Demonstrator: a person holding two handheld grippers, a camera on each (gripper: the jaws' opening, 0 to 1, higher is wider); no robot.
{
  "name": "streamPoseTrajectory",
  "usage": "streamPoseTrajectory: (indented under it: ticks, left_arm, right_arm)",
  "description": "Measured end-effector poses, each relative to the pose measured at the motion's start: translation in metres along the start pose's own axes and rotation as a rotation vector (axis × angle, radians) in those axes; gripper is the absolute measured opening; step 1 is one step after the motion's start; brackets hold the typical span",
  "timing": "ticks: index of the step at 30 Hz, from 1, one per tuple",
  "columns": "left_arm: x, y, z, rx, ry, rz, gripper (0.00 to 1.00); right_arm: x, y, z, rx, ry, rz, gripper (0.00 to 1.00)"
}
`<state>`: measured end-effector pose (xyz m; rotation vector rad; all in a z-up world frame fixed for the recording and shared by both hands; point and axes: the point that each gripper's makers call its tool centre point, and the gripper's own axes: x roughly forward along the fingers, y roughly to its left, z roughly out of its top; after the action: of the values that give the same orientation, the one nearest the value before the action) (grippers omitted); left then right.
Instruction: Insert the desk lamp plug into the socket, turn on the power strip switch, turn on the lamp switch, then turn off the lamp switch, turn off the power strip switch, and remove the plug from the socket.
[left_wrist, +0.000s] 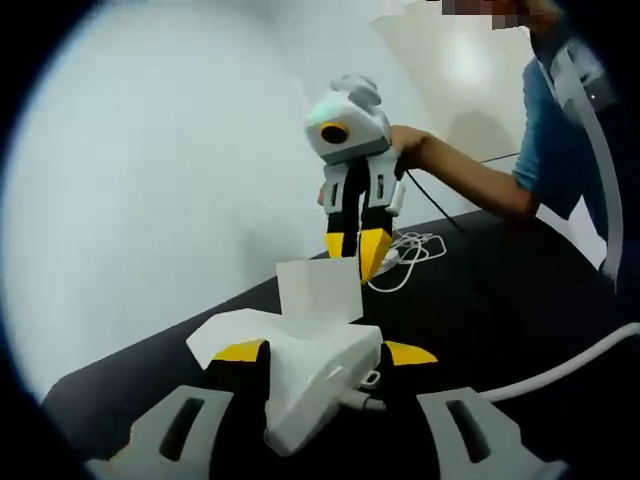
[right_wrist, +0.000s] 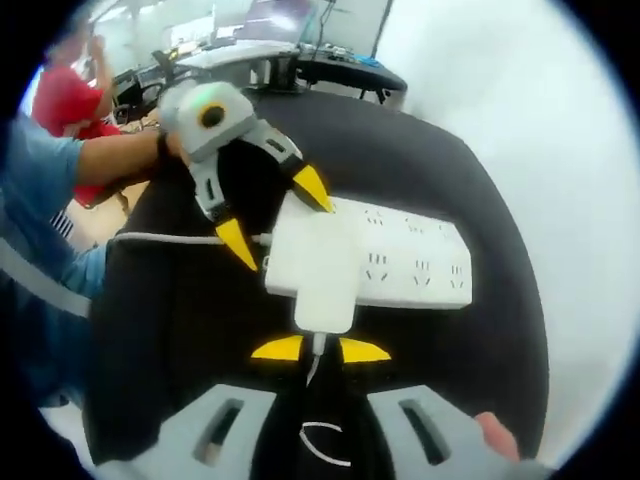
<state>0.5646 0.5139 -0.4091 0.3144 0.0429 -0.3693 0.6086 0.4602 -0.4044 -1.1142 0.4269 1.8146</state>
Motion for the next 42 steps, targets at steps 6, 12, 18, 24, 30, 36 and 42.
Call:
streamPoseTrajectory:
  ticks: [6, 12, 18, 24, 30, 36, 42]
  left_arm:
    - [0.0, 0.001, -0.001, -0.004, -0.003, 0.002, 0.42]
    - [0.0, -0.001, 0.001, -0.016, 0.005, 0.007, 0.42]
    - [-0.001, 0.001, -0.002, -0.013, 0.014, 0.02, 0.42]
    - [0.0, 0.002, -0.003, -0.006, 0.006, 0.025, 0.42]
    - [0.001, 0.002, -0.003, 0.007, 0.007, 0.029, 0.41]
    - [0.0, 0.003, -0.003, 0.006, 0.003, 0.03, 0.42]
    - [-0.002, 0.005, -0.003, -0.013, 0.009, 0.036, 0.42]
  right_arm:
    - [0.001, 0.001, 0.001, 0.026, -0.002, -0.012, 0.07]
    - [-0.008, -0.009, 0.015, -0.012, -0.023, -0.079, 0.06]
    - [-0.008, -0.015, 0.024, 0.007, -0.047, -0.09, 0.05]
    - [-0.007, -0.017, 0.021, 0.035, -0.058, -0.089, 0.05]
    - [0.005, -0.006, -0.004, 0.146, 0.008, -0.035, 0.05]
    - [0.001, -0.003, -0.002, 0.111, 0.01, -0.029, 0.05]
    - [-0.013, -0.008, 0.019, 0.163, -0.079, -0.044, 0.05]
